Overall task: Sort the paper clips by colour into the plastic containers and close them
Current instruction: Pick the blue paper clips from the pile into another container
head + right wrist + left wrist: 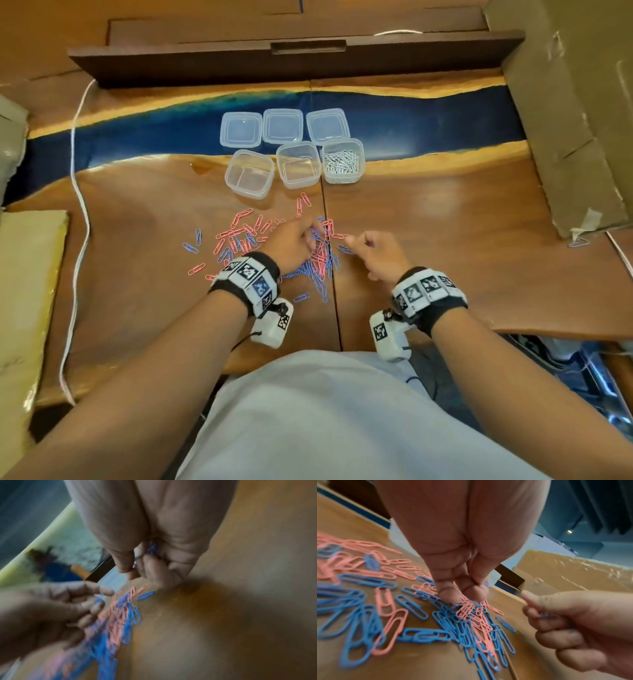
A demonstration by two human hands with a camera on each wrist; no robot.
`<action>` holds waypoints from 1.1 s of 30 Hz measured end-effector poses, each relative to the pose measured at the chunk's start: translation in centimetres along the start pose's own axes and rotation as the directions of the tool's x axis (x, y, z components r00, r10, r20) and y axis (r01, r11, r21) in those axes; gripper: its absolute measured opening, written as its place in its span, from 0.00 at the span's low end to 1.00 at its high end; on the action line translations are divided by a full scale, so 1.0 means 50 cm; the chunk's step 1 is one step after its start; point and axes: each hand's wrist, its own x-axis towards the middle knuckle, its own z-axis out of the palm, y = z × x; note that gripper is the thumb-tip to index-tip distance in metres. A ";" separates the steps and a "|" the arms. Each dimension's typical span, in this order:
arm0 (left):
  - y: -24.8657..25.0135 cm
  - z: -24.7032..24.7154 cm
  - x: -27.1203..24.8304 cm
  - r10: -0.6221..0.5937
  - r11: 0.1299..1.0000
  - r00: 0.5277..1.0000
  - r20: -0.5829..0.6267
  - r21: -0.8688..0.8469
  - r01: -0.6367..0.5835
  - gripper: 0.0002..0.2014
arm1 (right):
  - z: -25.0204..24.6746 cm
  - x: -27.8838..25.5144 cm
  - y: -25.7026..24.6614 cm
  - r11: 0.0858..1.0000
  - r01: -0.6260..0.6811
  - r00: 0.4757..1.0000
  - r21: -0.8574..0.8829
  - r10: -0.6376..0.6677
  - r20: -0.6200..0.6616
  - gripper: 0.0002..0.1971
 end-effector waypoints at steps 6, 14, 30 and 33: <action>-0.007 -0.005 -0.034 -0.129 0.987 0.992 0.014 0.097 0.127 0.11 | 0.033 0.003 -0.007 0.823 0.142 0.988 -0.550 -0.154 0.025 0.18; -0.053 0.058 -0.091 -0.060 0.804 0.984 -0.168 0.577 0.148 0.20 | 0.068 -0.016 0.000 0.830 0.132 0.988 -0.541 -0.151 0.010 0.06; -0.074 0.017 -0.088 0.024 0.719 0.992 -0.126 0.691 0.070 0.06 | 0.035 -0.024 -0.022 0.928 -0.234 0.961 0.289 0.175 0.216 0.08; -0.068 0.009 -0.090 0.048 0.631 0.996 -0.075 0.775 0.028 0.06 | 0.031 -0.039 -0.016 0.768 -0.320 0.921 0.554 0.115 0.372 0.07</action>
